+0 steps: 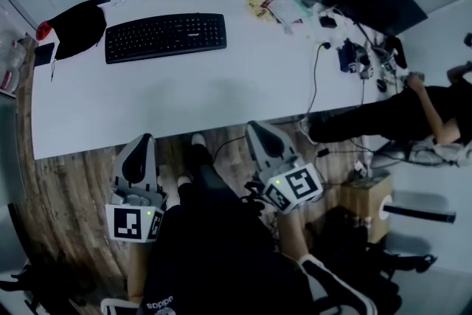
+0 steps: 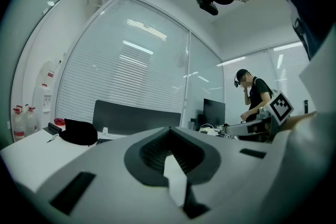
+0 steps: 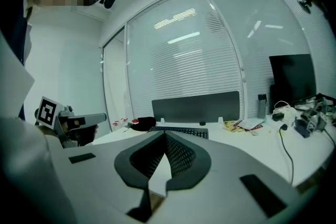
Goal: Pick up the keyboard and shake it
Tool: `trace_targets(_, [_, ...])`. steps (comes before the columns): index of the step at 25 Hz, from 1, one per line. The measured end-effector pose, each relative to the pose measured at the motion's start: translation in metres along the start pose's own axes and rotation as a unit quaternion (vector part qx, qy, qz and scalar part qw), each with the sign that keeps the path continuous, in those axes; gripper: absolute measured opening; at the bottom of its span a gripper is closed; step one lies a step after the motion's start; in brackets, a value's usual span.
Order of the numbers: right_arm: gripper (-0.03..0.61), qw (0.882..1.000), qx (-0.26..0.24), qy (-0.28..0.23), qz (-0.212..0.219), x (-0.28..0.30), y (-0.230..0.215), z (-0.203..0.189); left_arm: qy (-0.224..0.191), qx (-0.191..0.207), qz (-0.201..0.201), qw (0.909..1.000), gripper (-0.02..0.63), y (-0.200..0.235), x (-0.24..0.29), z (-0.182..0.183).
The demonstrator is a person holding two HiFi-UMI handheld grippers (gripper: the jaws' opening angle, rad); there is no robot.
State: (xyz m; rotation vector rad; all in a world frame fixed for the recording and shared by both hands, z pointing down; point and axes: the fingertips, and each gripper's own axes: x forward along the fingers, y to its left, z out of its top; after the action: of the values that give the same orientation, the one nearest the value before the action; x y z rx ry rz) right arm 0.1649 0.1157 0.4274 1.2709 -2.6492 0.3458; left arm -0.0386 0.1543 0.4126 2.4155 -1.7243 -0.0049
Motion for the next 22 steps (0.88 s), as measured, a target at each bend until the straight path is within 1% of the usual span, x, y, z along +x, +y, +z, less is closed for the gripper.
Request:
trace_targets(5, [0.002,1.0,0.014,-0.002,0.002,0.035,-0.031,0.003,0.005,-0.007,0.005,0.9999,0.002,0.021,0.037,-0.005])
trace_targets(8, [0.003,1.0,0.016,-0.001,0.003,0.065,-0.053,0.014,0.001,-0.008,0.023,0.9997,0.002,0.044,0.065,0.003])
trace_targets(11, [0.002,1.0,0.015,0.002,0.005,0.095,-0.073,0.026,-0.015,-0.006,0.037,0.9992,0.002,0.064,0.095,0.015])
trace_targets(13, [0.003,1.0,0.014,0.01,0.007,0.112,-0.085,0.032,-0.015,-0.009,0.044,0.9989,0.002,0.074,0.112,0.019])
trace_targets(16, [0.002,1.0,0.011,0.016,0.011,0.128,-0.1,0.039,-0.012,-0.013,0.052,0.9985,0.002,0.085,0.133,0.022])
trace_targets(22, [0.003,0.999,0.019,0.026,0.015,0.145,-0.127,0.04,-0.008,-0.004,0.079,0.9968,0.002,0.105,0.154,0.024])
